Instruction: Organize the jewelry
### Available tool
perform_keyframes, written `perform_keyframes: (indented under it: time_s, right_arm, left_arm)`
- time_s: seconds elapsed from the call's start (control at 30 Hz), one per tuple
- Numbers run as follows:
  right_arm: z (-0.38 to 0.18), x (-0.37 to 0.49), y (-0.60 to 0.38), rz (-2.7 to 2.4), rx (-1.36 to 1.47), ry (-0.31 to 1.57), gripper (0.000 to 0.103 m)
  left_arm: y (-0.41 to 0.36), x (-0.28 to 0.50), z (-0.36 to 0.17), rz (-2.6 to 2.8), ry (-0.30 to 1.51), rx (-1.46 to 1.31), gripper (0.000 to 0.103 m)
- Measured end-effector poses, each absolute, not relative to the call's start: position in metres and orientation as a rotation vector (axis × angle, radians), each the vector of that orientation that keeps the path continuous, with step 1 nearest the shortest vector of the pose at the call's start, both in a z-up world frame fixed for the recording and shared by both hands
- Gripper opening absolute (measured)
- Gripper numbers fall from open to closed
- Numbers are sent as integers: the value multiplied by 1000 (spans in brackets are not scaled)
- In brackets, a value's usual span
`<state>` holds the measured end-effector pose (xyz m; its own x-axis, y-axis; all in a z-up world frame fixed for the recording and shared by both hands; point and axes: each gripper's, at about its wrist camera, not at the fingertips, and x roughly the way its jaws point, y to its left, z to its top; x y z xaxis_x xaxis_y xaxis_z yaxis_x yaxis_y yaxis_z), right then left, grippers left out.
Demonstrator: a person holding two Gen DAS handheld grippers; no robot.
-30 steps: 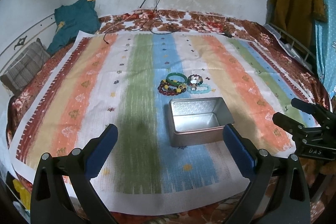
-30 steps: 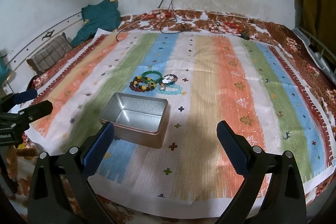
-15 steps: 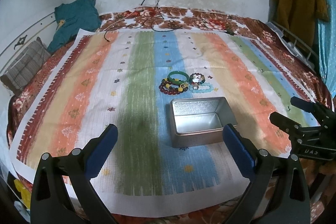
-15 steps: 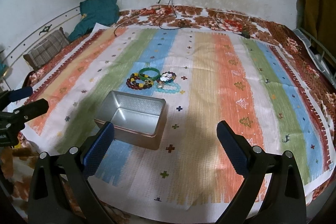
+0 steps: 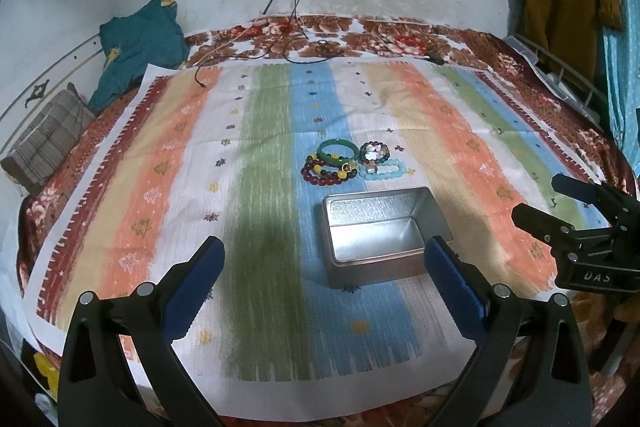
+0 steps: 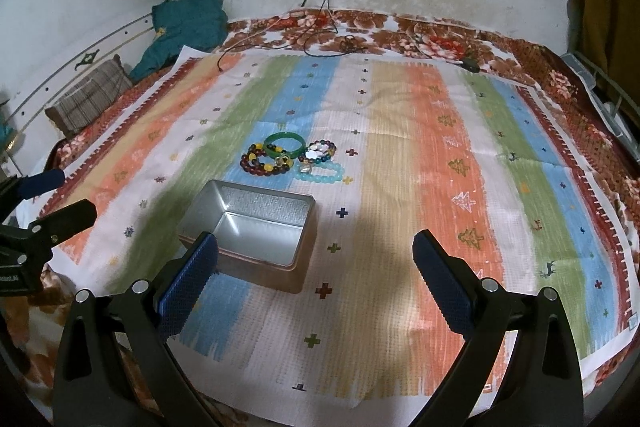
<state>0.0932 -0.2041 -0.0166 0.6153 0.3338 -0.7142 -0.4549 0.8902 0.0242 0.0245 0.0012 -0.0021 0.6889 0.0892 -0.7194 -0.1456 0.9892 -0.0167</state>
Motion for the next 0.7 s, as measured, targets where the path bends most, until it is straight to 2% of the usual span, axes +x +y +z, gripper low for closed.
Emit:
perform_keyframes:
  time_s: [0.7]
  right_arm:
    - [-16, 126, -193, 456, -158, 828, 99]
  left_arm:
    - [0, 61, -5, 164, 819, -9, 97]
